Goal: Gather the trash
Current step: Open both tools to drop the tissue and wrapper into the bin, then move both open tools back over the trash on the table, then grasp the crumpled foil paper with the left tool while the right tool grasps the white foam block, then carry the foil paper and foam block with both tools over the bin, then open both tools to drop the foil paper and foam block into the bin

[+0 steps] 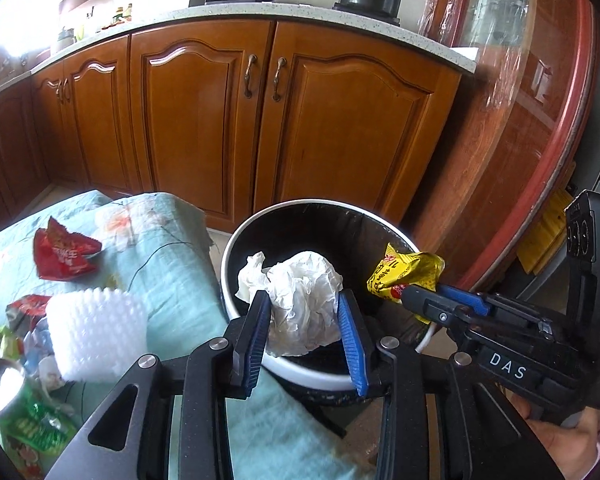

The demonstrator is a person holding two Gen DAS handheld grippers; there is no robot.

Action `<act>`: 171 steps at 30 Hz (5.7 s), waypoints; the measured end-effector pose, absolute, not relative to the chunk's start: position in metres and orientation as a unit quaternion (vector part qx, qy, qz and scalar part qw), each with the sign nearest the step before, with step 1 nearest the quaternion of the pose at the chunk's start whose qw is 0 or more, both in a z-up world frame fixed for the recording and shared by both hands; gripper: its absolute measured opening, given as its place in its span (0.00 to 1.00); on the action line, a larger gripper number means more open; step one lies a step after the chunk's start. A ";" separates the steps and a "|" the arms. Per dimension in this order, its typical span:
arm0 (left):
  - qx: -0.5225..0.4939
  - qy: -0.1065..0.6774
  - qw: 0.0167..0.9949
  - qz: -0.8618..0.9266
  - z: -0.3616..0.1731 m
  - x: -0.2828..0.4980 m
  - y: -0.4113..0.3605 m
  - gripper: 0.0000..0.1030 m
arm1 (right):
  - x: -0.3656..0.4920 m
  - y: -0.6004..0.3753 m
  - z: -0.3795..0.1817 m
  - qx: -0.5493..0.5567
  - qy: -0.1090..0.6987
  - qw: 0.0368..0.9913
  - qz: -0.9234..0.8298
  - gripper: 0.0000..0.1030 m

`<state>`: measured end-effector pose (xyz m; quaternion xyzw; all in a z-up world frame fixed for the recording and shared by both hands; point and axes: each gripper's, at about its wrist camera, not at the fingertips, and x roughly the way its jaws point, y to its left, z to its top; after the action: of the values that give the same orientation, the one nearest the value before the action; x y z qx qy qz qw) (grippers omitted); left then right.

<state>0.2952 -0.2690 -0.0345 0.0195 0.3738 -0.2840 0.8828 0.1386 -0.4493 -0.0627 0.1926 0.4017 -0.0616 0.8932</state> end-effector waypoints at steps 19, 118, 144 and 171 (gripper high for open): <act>0.002 0.372 0.892 -0.258 -0.039 0.251 -0.229 0.73 | 0.120 -0.452 -0.061 0.241 0.377 0.891 -0.068 0.81; -0.053 0.409 0.881 -0.233 -0.017 0.160 -0.115 0.18 | 0.066 -0.325 -0.047 0.178 0.378 0.908 0.027 0.35; -0.020 0.406 0.869 -0.281 -0.025 0.227 -0.201 0.18 | 0.085 -0.406 -0.041 0.195 0.361 0.910 -0.054 0.35; -0.001 0.427 0.860 -0.279 -0.045 0.315 -0.276 0.21 | 0.144 -0.461 -0.056 0.170 0.389 0.901 -0.091 0.36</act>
<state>0.3149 -0.2762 -0.0447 -0.0010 0.4273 -0.2790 0.8600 0.1441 -0.4605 -0.0557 0.1696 0.3887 -0.0913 0.9010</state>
